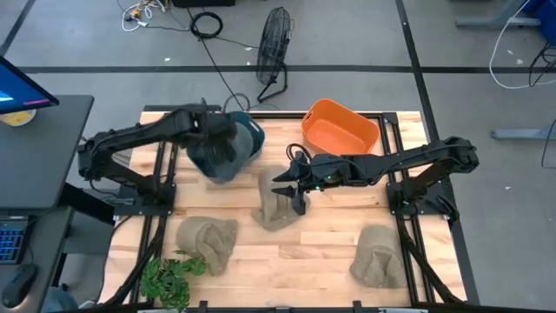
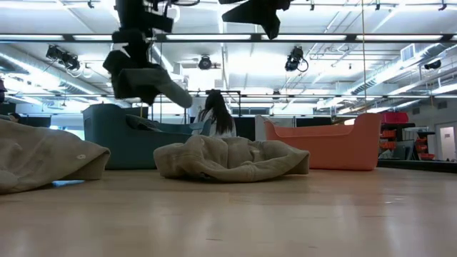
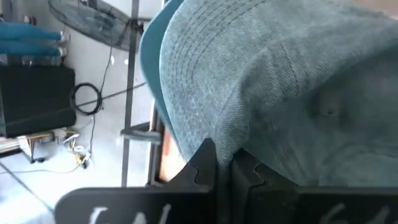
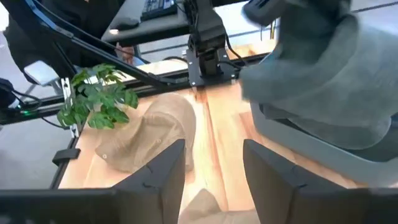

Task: Pick & Place hat
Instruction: Put the black cap into the blue bin, then put the top brown cap into the orange bin, then put the right brown cap into the orange bin

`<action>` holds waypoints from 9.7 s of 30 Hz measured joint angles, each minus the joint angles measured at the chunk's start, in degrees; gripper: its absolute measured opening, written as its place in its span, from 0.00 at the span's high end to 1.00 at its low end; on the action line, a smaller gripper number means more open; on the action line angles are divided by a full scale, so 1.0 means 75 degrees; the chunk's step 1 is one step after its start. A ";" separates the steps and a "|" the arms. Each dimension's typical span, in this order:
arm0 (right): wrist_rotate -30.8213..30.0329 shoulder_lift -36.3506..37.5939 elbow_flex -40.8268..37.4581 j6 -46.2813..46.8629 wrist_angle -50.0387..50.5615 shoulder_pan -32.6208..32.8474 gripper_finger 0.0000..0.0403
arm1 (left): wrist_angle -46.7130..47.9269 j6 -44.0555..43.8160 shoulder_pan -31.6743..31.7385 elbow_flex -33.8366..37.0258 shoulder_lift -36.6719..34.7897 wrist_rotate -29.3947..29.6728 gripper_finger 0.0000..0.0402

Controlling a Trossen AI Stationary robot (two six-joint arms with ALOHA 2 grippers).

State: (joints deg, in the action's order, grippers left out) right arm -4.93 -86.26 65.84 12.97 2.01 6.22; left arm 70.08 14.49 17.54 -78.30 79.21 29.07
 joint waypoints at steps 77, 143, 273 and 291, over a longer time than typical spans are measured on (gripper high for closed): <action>0.0451 0.1619 -0.0011 -0.0415 0.2491 0.0273 0.58 | -0.2399 -0.5906 -0.3847 -0.0012 -0.0510 -0.0623 0.57; -0.0112 -0.2970 0.0012 -0.2823 0.1364 -0.1417 0.60 | -0.2754 -0.8977 -0.5584 -0.0009 0.1336 0.0558 0.57; 0.2645 0.1125 -0.0719 0.3227 0.8153 0.4516 0.44 | -0.2800 -0.8450 -0.4471 -0.0009 0.1330 0.0401 0.57; 0.1939 -0.0073 -0.2199 0.3417 0.7004 0.5569 0.47 | -0.2806 -0.8447 -0.4471 -0.0009 0.1330 0.0397 0.57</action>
State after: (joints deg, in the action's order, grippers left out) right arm 9.61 -86.80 49.35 38.60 54.54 47.99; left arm 49.04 -48.86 -15.99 -78.37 89.19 32.05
